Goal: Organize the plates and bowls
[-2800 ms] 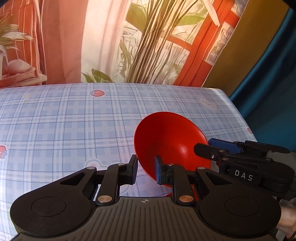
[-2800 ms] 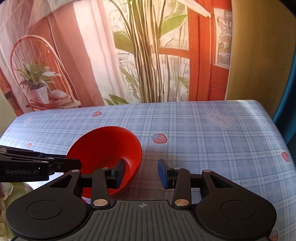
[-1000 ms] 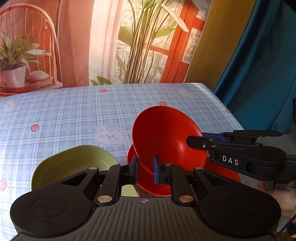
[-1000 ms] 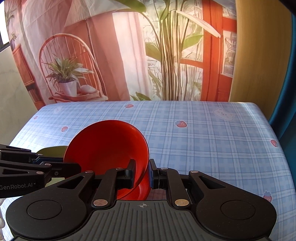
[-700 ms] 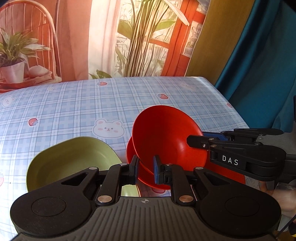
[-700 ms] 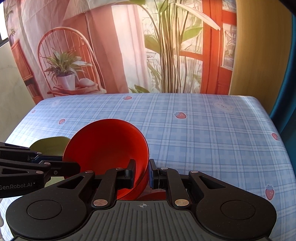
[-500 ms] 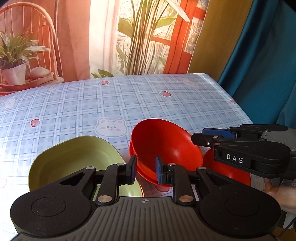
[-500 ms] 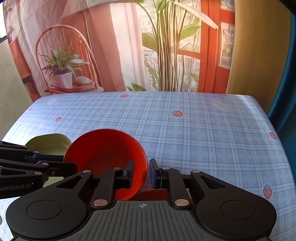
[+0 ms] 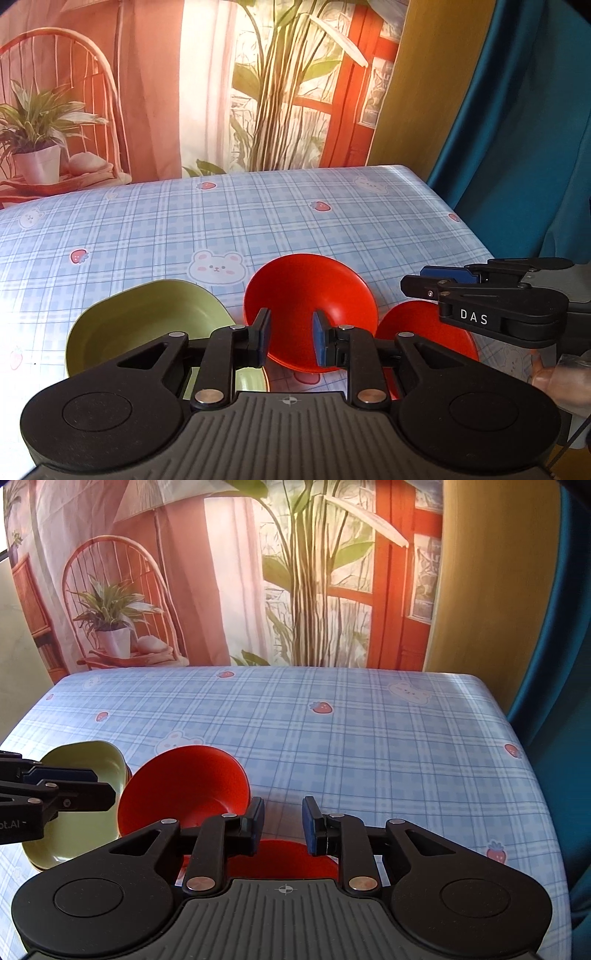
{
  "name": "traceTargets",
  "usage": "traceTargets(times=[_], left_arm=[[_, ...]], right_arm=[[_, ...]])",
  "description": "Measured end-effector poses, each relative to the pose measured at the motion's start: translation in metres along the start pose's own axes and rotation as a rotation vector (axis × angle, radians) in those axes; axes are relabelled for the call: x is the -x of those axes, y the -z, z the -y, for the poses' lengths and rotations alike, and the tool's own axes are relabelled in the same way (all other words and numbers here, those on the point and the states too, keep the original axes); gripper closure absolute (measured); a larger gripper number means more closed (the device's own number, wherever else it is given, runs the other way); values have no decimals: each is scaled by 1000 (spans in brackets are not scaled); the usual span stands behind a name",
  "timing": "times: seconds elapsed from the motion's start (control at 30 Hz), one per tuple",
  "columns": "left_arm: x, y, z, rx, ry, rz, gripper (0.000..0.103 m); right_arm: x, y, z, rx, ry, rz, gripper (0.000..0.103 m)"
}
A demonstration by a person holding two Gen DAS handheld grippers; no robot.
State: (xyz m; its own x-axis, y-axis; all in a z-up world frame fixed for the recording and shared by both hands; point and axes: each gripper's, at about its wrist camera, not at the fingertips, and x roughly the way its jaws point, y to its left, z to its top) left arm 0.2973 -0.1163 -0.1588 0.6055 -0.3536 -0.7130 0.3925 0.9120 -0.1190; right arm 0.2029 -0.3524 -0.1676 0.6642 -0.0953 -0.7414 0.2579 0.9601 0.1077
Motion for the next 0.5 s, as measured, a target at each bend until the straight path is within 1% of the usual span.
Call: traceTargets(times=[0.23,0.5], left_arm=[[7,7,15,4,10,5,78],[10,17,30,18,42,-13,78]], right_arm=[[10,10,21,-16,33,2,82],[19,18,38,-23,53,6,82]])
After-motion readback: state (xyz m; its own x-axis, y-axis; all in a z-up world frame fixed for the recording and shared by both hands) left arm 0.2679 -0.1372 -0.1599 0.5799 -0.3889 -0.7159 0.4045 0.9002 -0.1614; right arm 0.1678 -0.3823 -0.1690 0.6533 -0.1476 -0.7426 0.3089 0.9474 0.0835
